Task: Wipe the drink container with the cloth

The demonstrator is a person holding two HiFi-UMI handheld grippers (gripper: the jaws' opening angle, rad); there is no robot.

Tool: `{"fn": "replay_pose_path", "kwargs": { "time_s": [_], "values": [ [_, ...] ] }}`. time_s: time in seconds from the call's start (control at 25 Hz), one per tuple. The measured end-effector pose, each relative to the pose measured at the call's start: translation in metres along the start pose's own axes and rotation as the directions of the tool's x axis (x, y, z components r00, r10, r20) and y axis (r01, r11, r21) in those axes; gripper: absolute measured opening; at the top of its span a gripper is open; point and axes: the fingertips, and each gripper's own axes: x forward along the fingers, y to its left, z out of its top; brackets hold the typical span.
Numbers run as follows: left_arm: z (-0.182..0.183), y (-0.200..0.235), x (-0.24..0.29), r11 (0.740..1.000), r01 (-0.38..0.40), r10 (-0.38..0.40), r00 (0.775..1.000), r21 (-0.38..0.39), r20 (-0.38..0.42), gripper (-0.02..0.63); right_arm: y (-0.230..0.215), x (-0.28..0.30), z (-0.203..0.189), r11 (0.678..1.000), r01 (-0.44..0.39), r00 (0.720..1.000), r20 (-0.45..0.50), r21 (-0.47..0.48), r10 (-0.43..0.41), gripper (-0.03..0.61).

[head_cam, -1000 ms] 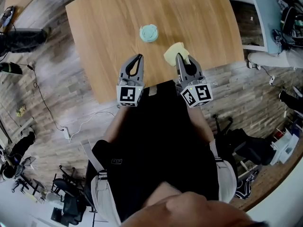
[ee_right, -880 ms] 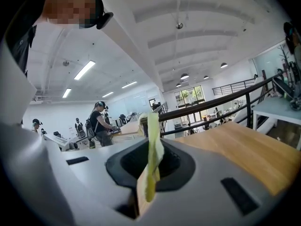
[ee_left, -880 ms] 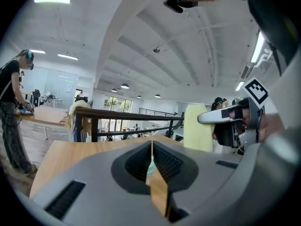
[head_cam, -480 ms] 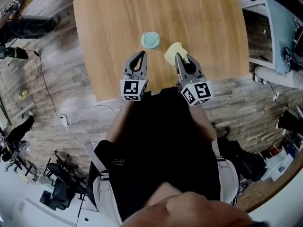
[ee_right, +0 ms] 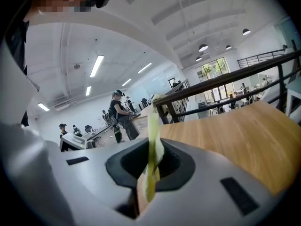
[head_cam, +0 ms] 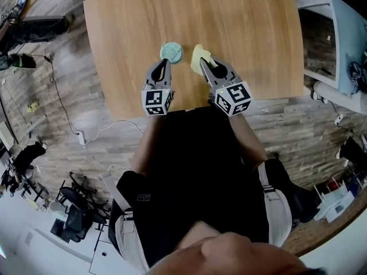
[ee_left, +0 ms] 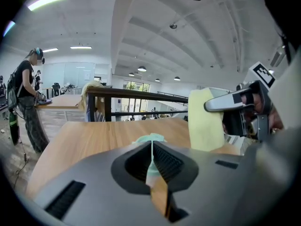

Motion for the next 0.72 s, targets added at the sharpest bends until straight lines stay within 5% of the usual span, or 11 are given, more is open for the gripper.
{"fn": "replay_pose_path", "kwargs": {
  "time_s": [0.28,0.72],
  "values": [
    [-0.016,0.008,0.007,0.997,-0.067,0.065,0.996,-0.037,-0.065,0.029,-0.022,0.042,-0.037,0.993,-0.101,0.979,-0.173,0.066,0.111,0.042],
    [-0.015,0.013,0.005,0.994,-0.093,0.089,0.994,-0.062,-0.061,0.026,-0.061,0.117,-0.120,0.969,-0.127,0.890,-0.407,0.212,0.206,0.041]
  ]
}}
